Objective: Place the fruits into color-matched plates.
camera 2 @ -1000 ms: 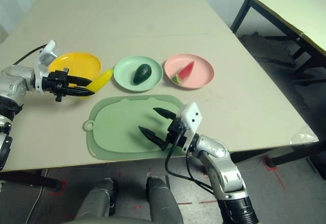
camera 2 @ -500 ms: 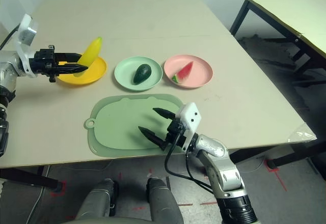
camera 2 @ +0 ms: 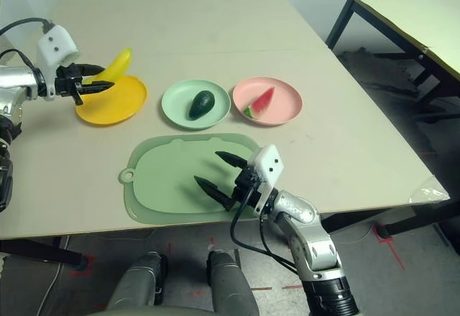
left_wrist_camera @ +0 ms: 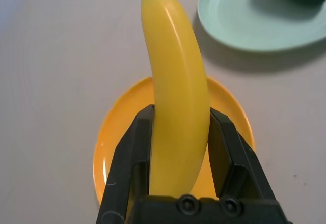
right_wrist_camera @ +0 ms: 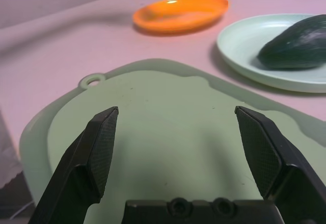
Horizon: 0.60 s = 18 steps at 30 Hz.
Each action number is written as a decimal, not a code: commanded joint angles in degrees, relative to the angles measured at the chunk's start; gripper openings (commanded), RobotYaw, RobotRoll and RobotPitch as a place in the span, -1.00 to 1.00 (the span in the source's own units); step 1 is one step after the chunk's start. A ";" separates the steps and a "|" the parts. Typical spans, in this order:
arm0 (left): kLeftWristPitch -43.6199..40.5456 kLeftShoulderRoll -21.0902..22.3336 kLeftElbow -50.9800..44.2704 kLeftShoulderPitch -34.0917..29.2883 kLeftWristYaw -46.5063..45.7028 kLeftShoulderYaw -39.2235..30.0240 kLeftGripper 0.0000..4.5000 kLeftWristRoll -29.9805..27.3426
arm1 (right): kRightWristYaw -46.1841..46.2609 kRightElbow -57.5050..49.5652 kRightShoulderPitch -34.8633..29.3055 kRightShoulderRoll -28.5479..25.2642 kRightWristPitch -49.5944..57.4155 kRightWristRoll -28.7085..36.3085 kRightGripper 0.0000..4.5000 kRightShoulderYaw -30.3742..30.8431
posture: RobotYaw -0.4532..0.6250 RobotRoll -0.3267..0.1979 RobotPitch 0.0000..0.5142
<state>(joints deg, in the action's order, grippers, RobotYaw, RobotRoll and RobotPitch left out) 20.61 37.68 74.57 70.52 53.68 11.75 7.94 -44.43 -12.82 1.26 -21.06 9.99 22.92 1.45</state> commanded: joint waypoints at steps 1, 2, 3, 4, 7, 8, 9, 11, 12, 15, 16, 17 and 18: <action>-1.18 -1.11 1.70 -0.28 -3.64 0.86 -0.30 3.81 | 1.37 0.03 -1.09 0.46 0.11 1.41 1.00 -1.75 | -0.41 0.25 -0.48; -1.49 -1.41 1.92 -0.48 -4.74 1.13 -0.30 4.73 | 1.50 -0.17 -1.37 0.36 0.14 1.46 1.00 -1.98 | -0.41 0.25 -0.48; -1.78 -1.69 2.11 -0.69 -5.80 1.40 -0.30 5.66 | 1.70 -0.42 -1.68 0.26 0.20 1.53 1.00 -2.19 | -0.42 0.25 -0.48; -1.94 -1.86 2.24 -0.81 -6.44 1.44 -0.30 6.34 | 1.85 -0.56 -1.85 0.19 0.22 1.58 1.00 -2.27 | -0.43 0.25 -0.47; -2.66 -2.54 2.65 -1.57 -7.76 1.16 -0.30 7.74 | 2.03 -1.04 -2.49 0.05 0.19 1.70 1.00 -2.45 | -0.44 0.25 -0.48; -2.88 -2.71 2.77 -1.84 -8.00 1.04 -0.30 8.05 | 2.09 -1.16 -2.64 0.03 0.18 1.70 1.00 -2.49 | -0.44 0.25 -0.48; -3.02 -2.82 2.87 -2.13 -8.21 1.08 -0.30 8.49 | 2.17 -1.27 -2.71 0.04 0.18 1.69 1.00 -2.54 | -0.45 0.25 -0.47; -3.17 -2.99 2.95 -2.61 -8.49 0.95 -0.30 9.11 | 2.28 -1.47 -2.76 0.03 0.00 1.63 1.00 -2.61 | -0.45 0.25 -0.47; -3.25 -3.07 2.98 -2.82 -8.58 0.79 -0.30 9.29 | 2.31 -1.60 -2.74 0.00 -0.17 1.56 1.00 -2.62 | -0.46 0.25 -0.48; -3.52 -3.15 3.03 -3.20 -8.83 0.39 -0.30 9.48 | 2.11 -1.94 -2.55 -0.21 -0.82 1.23 1.00 -2.52 | -0.46 0.25 -0.48; -3.63 -3.10 3.07 -3.35 -9.03 0.36 -0.30 9.63 | 1.98 -1.95 -2.49 -0.28 -1.09 1.07 1.00 -2.44 | -0.46 0.25 -0.48; -3.71 -3.04 3.11 -3.49 -9.25 0.37 -0.30 9.81 | 1.90 -1.94 -2.47 -0.34 -1.28 0.95 1.00 -2.36 | -0.46 0.25 -0.48; -3.75 -2.96 3.14 -3.60 -9.50 0.52 -0.30 10.16 | 1.87 -1.93 -2.48 -0.36 -1.37 0.90 1.00 -2.29 | -0.46 0.25 -0.48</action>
<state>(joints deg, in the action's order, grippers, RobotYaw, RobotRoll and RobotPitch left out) 17.41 34.66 76.73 67.95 44.52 12.36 17.14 -42.34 -14.07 -1.03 -21.08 9.32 24.04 -0.99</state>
